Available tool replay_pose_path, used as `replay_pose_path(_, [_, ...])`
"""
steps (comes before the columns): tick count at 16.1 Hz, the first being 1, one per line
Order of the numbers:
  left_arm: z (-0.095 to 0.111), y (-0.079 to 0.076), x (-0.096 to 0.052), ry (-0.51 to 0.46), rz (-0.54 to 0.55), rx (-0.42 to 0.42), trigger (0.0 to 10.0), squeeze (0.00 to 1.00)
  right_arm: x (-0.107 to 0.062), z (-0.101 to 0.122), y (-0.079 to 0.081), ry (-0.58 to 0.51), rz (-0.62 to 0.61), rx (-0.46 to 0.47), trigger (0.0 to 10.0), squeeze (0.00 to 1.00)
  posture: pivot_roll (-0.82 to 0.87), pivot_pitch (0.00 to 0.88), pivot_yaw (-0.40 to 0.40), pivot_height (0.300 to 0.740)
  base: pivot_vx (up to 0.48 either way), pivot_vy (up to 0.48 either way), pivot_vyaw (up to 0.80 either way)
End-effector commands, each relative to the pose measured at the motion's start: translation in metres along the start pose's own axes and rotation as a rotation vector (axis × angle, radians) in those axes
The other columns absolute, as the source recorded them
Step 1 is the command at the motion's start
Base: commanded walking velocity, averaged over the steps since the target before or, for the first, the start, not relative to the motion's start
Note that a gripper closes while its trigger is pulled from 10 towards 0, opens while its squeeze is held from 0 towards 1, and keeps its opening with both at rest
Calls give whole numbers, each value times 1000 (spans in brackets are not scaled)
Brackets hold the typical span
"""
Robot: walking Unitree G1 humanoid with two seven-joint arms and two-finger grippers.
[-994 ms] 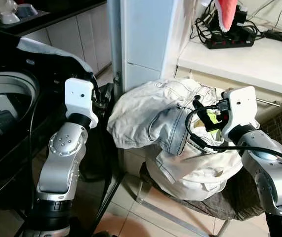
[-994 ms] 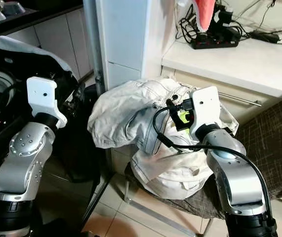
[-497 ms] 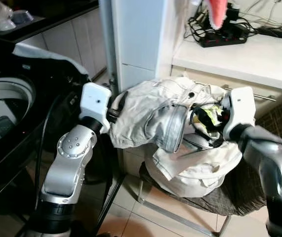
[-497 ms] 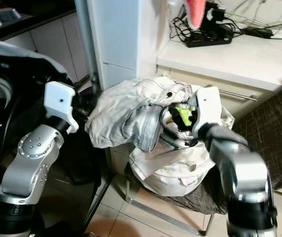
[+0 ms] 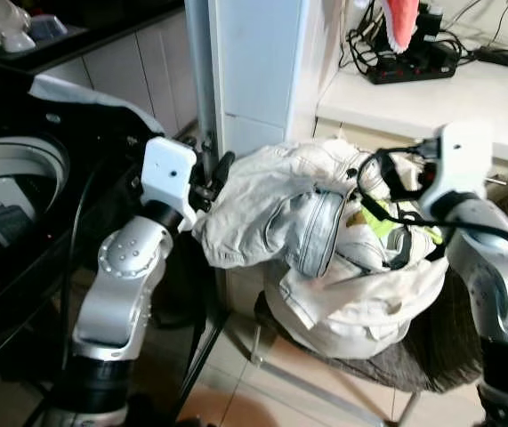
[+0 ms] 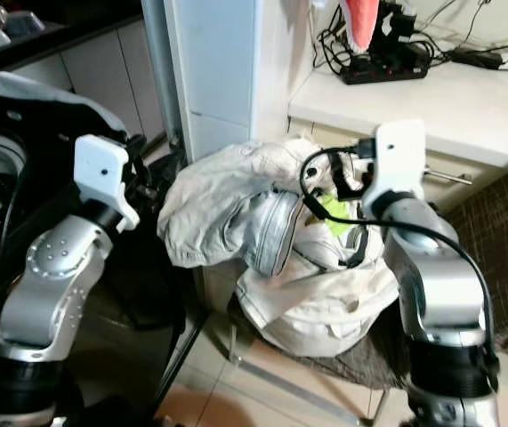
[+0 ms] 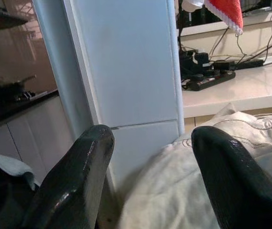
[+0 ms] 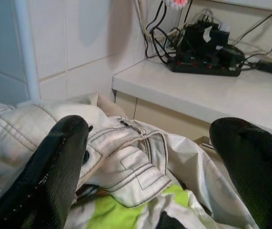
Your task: Clothes washing
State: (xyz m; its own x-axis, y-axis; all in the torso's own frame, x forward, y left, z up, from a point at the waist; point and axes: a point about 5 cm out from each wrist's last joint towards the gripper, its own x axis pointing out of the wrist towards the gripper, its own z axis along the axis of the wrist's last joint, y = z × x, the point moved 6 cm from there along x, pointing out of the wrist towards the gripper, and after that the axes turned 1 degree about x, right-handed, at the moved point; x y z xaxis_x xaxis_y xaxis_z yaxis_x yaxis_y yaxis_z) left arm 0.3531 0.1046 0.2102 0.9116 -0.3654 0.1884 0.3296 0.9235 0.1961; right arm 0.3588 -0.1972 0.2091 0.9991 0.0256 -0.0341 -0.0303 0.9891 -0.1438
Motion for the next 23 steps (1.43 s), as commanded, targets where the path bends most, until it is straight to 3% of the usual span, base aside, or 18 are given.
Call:
replay_pose_path(1, [-1,-6,0,11,-10,-14,10000,0,-7,4,2,-35,22,-6,10000,0,-9,0,-5,740,289,0,0])
replay_pose_path(3, [-3,-8,1,19,2,-7,10000,0,-15,7,18,-69,127,-8,10000,0,-9,0,-5,740,292,0,400])
replay_pose_path(7, [1,-3,3,6,27,-8,10000,0,-20,11,24,-104,160,-19,10000,0,-10,0,-5,740,295,0,800])
replay_pose_path(9, [4,-1,0,0,37,-42,10000,0,-23,16,31,-139,196,42,10000,0,2,0,-18,740,0,0,400])
replay_pose_path(11, [3,1,-1,12,42,11,10000,0,-21,16,40,-139,214,50,10000,0,13,0,-27,740,0,-240,0])
replay_pose_path(13, [1,3,-2,23,57,12,10000,0,-22,13,50,-130,244,48,10000,0,19,0,-27,740,0,-480,0])
replay_pose_path(16, [-3,16,1,55,112,4,10000,0,-21,1,47,-60,227,48,10000,0,13,0,-18,740,0,-160,0])
replay_pose_path(23, [-6,20,3,76,111,37,10000,0,-21,-1,45,-46,211,43,10000,0,-3,0,-3,740,94,0,0])
